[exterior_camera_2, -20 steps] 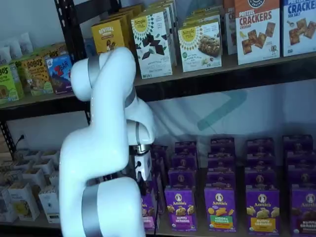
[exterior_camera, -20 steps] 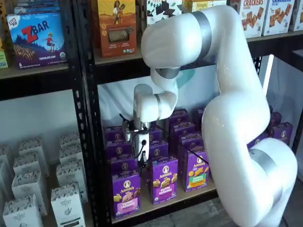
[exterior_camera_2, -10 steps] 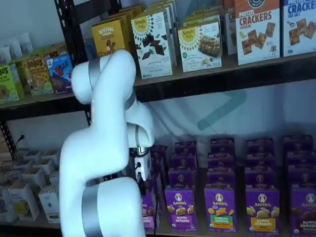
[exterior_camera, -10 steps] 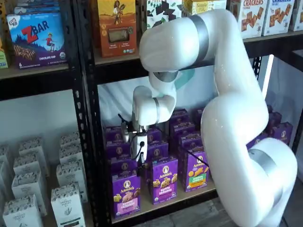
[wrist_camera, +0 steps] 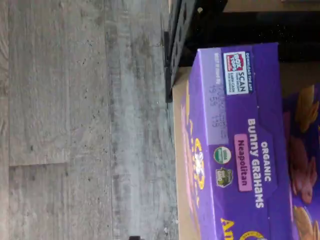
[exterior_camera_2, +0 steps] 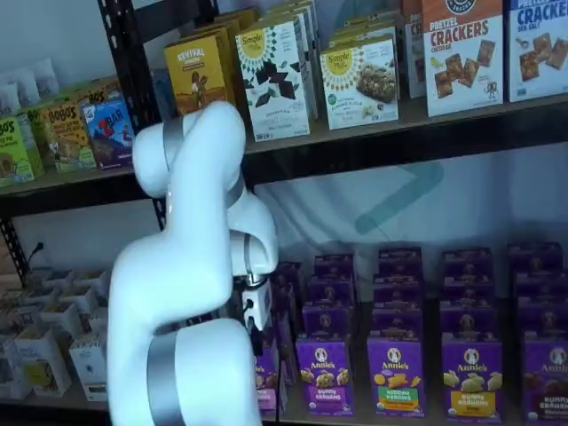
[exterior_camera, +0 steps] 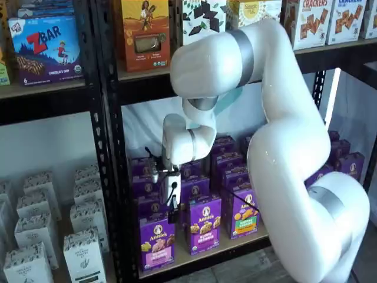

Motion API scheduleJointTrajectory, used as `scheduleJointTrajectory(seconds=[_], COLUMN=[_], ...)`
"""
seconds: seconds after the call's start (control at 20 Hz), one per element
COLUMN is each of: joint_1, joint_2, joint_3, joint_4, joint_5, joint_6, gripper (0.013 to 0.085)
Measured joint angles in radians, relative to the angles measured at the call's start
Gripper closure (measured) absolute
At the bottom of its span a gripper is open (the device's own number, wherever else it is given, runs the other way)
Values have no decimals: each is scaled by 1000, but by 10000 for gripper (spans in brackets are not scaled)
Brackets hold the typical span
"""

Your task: Pick up the purple box with a pink patch in the middle, on the bottom shelf, the first box from the left

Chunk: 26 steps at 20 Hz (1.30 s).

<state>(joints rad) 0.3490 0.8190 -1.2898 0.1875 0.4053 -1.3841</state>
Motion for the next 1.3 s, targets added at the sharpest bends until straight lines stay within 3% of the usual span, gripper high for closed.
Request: scheduleJointTrajectory(seconds=[1.3], joint_1=[16], joint_2=[156], joint_3=[-149], joint_4=[-75], joint_5=[33], joint_6=[84], gripper=[130])
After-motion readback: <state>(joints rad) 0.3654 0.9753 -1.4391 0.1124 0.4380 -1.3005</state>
